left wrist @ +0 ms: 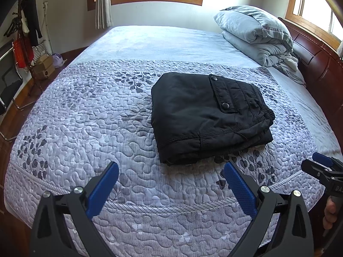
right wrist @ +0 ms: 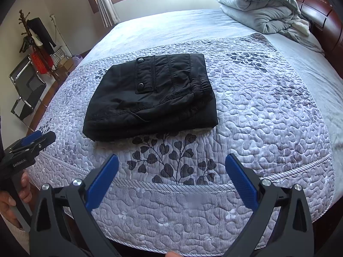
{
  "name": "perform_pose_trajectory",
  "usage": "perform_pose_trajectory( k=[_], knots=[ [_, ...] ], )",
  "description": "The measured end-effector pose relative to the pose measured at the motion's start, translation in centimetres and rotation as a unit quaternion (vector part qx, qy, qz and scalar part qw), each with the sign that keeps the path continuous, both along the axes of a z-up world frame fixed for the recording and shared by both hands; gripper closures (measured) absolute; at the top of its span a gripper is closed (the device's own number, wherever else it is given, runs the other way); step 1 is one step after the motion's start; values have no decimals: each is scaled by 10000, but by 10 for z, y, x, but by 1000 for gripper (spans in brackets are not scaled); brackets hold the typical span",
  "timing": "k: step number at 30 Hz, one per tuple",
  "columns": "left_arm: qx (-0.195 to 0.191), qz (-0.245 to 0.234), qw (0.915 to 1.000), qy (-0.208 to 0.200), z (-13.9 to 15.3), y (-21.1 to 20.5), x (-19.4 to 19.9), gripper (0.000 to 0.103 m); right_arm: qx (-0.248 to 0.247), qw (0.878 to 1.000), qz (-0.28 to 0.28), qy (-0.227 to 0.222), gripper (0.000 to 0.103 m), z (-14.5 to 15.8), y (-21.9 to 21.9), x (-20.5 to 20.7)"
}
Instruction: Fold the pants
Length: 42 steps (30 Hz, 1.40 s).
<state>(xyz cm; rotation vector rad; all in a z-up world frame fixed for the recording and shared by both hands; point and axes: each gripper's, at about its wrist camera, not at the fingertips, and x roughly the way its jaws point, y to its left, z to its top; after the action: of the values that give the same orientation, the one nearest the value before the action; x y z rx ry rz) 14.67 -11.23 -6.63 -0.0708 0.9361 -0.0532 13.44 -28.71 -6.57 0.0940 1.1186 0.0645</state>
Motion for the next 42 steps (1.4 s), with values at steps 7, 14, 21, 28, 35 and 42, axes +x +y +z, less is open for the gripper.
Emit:
perform_pose_trajectory(
  k=[7,14,21,28,35,42],
  knots=[
    [-9,6,10000,12,-1,1,1,4,-13,10000,13,19,4,-2,0,1],
    [-23,3,10000,22,-2,1,2,4,-13,10000,14,47,4,-4,0,2],
    [-15,-2,10000,25,-3,1,2,4,-41,10000,29,52,4,-4,1,3],
    [-35,-70,9999,-65,-1,1,2,4,-51,10000,32,73,4,-6,1,5],
    [14,-55,9999,-140,0,2,3,4,-51,9999,12,109,4,-8,0,7],
    [-127,-143,9997,-133,2,3,3,4,-38,9999,7,111,3,-9,-1,8]
  ],
)
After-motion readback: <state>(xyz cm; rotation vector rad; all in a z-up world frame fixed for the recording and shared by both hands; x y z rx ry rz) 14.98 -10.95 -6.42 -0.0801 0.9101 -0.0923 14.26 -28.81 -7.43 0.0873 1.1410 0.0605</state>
